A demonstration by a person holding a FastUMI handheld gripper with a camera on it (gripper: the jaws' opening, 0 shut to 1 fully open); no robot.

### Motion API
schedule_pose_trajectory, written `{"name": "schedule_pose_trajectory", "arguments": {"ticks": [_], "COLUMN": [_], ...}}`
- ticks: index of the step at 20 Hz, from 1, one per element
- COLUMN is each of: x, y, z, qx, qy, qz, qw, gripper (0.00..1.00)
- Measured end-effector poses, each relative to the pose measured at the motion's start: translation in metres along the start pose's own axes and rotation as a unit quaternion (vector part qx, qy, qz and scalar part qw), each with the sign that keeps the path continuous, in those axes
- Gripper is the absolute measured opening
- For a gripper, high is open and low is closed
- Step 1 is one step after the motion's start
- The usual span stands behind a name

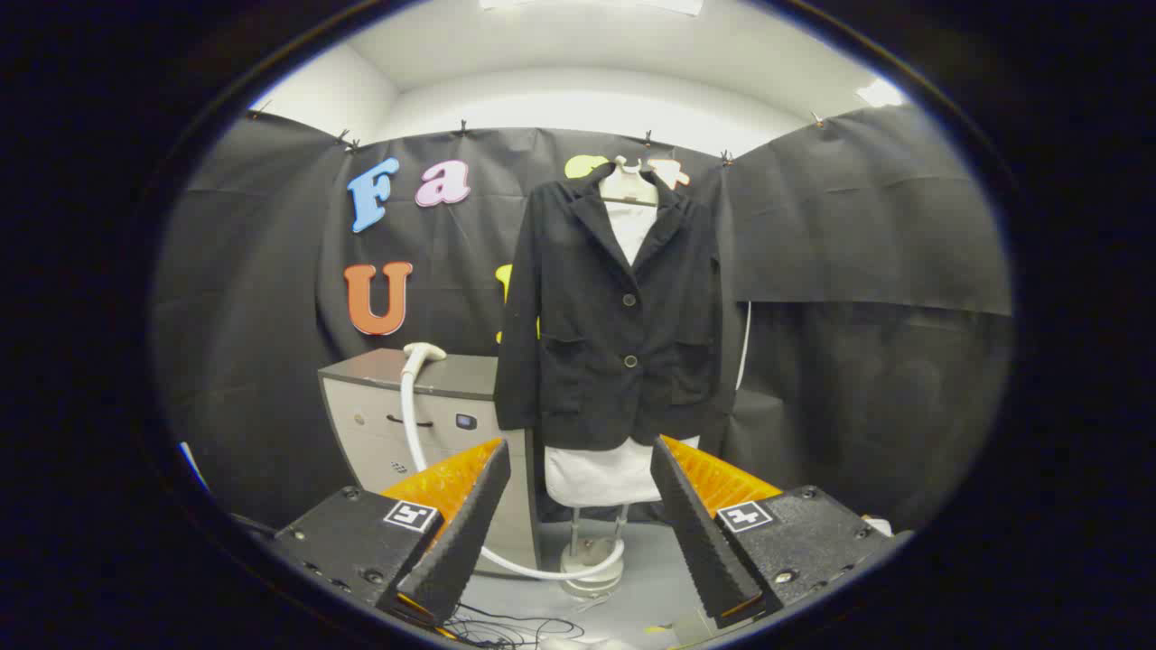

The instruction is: Iron the clothes twice with a garment steamer, once on the left side and once on the right side.

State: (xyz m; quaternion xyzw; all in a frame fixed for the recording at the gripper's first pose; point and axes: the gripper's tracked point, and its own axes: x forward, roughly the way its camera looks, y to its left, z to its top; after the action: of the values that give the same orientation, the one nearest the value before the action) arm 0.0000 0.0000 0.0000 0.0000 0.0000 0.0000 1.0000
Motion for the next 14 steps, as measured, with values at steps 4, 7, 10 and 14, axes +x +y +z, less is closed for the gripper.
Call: {"name": "schedule_pose_trajectory", "arguments": {"ticks": [4,7,10,14], "x": [0.000,0.001,0.003,0.007], "y": [0.012,0.018,0.022,0.025], "z": [0.001,0.000,-0.001,-0.001], "qx": [-0.004,-0.008,-0.008,0.007], "qy": [0.002,0.006,0.010,0.015], "qz": [0.008,0.012,0.013,0.011], "qw": [1.000,1.000,1.000,1.000], "gripper": [0.97,0.98,0.98,0.97]}}
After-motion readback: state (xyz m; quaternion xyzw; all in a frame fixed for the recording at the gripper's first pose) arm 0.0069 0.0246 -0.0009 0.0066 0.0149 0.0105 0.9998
